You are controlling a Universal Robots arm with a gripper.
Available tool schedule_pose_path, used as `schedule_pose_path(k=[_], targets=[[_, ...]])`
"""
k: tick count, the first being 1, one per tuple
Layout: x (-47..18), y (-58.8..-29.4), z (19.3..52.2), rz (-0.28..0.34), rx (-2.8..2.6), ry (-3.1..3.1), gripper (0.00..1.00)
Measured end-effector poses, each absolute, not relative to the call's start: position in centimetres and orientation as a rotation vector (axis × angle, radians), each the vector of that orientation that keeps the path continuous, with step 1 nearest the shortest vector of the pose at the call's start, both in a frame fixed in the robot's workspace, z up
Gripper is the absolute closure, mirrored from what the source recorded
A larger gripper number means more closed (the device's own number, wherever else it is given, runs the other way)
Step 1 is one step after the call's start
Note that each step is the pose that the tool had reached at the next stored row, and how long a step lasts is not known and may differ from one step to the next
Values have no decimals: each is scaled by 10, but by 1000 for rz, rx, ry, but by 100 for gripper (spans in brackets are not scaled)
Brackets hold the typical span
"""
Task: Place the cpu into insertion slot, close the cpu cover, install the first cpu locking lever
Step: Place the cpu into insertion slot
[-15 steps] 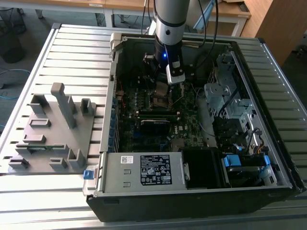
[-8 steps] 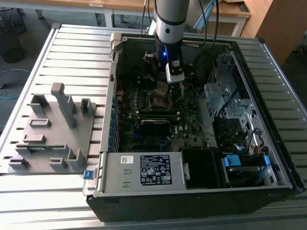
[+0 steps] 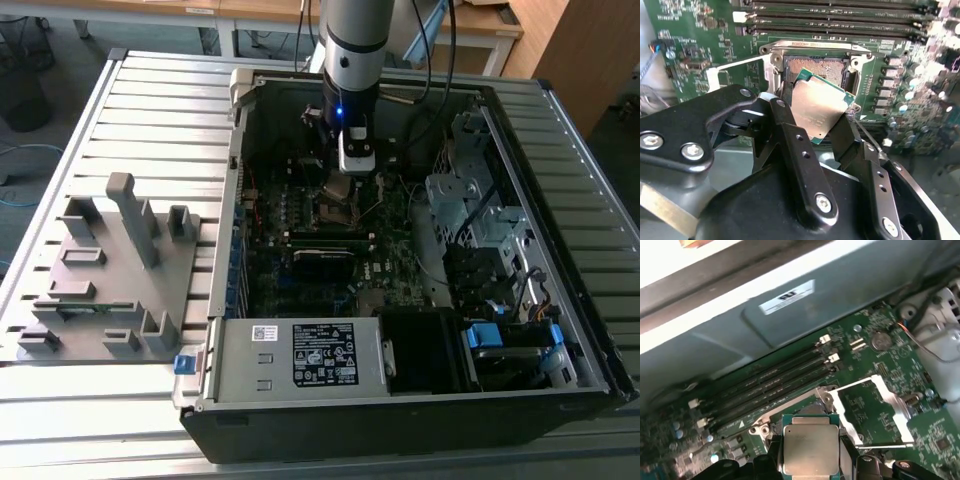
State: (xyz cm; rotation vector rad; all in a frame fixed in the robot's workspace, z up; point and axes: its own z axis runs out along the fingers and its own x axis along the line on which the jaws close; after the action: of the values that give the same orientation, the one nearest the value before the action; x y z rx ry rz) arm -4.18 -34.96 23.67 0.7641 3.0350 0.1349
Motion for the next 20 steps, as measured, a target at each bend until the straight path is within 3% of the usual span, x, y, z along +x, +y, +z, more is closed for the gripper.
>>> schedule_pose_path(k=[20], targets=[[-42, -350, 235, 129, 1294, 2833, 46]])
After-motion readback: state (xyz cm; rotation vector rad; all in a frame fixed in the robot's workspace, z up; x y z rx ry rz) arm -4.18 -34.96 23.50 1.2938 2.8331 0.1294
